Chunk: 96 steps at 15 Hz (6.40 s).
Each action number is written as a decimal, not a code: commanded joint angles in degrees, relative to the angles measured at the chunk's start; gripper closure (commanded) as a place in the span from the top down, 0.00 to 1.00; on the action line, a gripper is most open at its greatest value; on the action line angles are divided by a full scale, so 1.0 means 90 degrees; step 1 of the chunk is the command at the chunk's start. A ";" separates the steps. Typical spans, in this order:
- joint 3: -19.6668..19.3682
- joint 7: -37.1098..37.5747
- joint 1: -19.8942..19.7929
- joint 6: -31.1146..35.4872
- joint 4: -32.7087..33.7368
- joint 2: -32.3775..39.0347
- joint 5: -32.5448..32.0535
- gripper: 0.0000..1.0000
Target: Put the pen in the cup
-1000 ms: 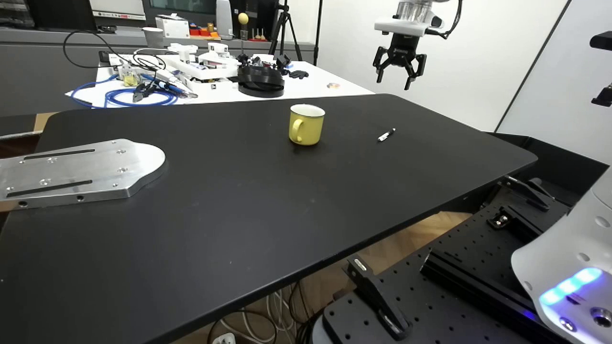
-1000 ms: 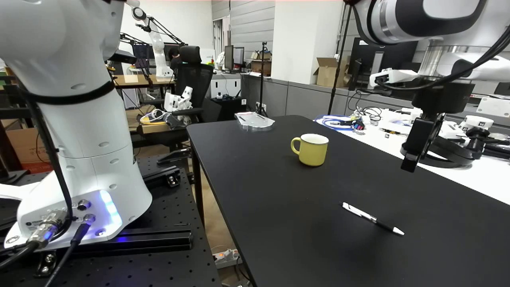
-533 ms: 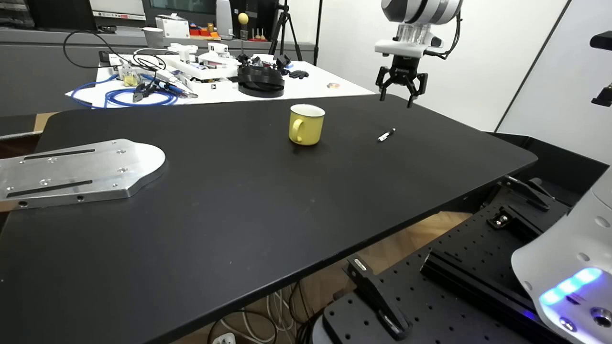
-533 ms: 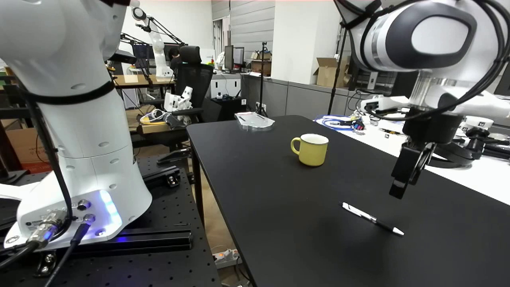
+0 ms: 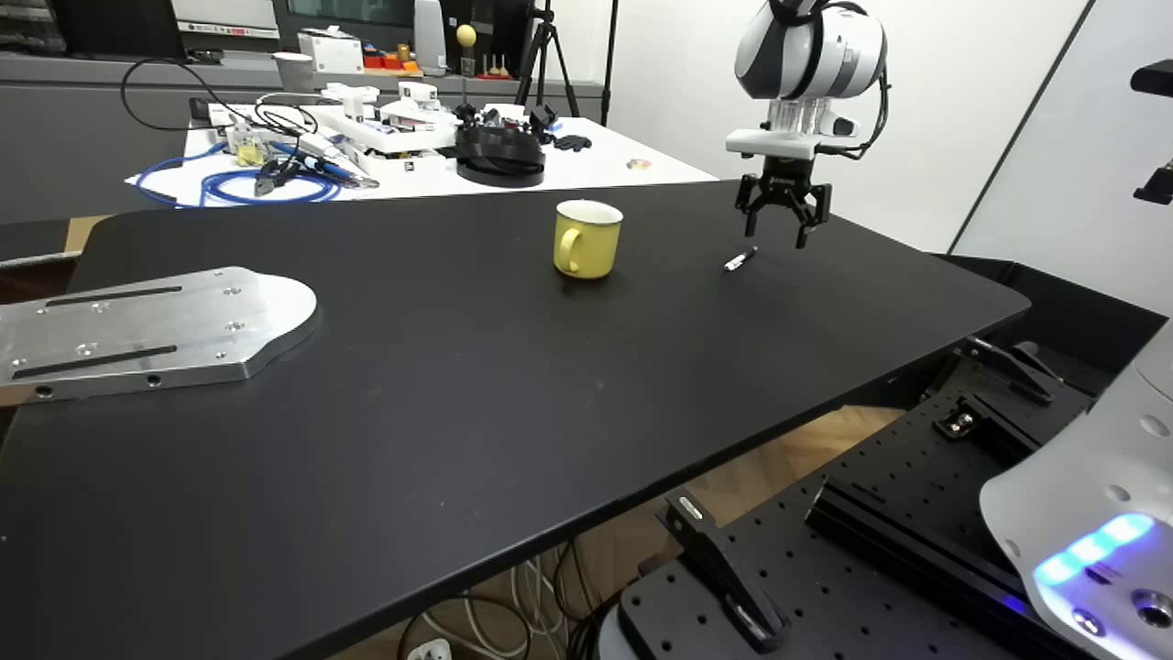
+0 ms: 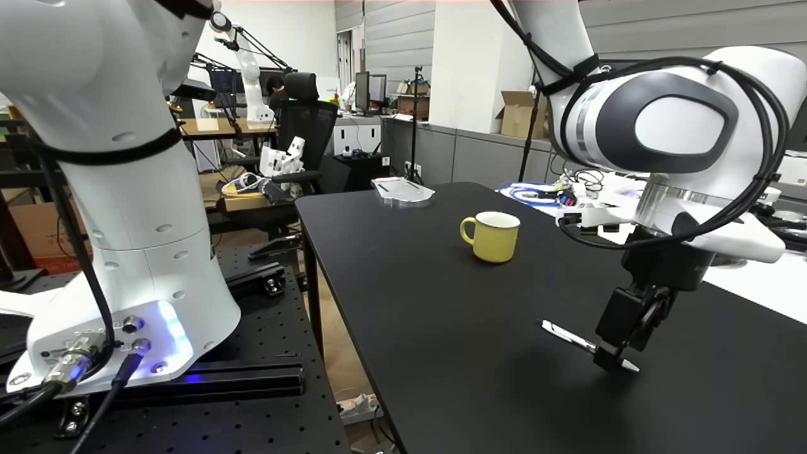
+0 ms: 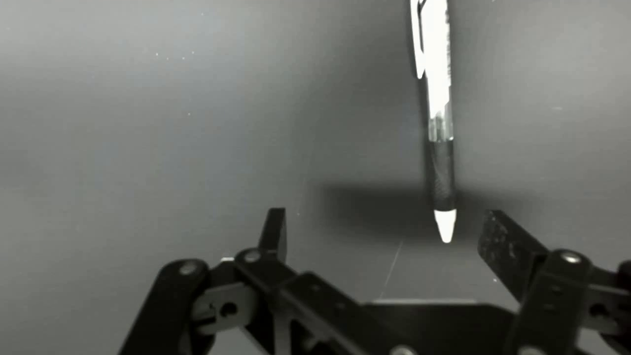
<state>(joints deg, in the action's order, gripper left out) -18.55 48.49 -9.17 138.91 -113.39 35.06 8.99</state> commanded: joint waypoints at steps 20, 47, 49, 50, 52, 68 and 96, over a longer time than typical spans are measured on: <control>0.0204 -0.0056 0.0076 0.1110 -0.0175 0.0294 0.0210 0.15; -0.1450 0.2402 0.2956 0.2679 -0.0458 -0.0840 -0.3256 0.05; -0.1908 0.2850 0.3436 0.2999 -0.0523 -0.0806 -0.3764 0.05; -0.2105 0.3014 0.3679 0.3081 -0.0559 -0.0833 -0.3937 0.05; -0.2396 0.3213 0.4087 0.3088 -0.0585 -0.0908 -0.4087 0.05; -0.2010 0.3403 0.4698 0.2409 -0.1323 -0.2144 -0.4507 0.05; 0.0040 0.3566 0.2977 0.2204 -0.1656 -0.2644 -0.5150 0.05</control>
<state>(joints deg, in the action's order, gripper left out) -16.98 77.16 16.79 157.29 -128.57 11.43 -34.00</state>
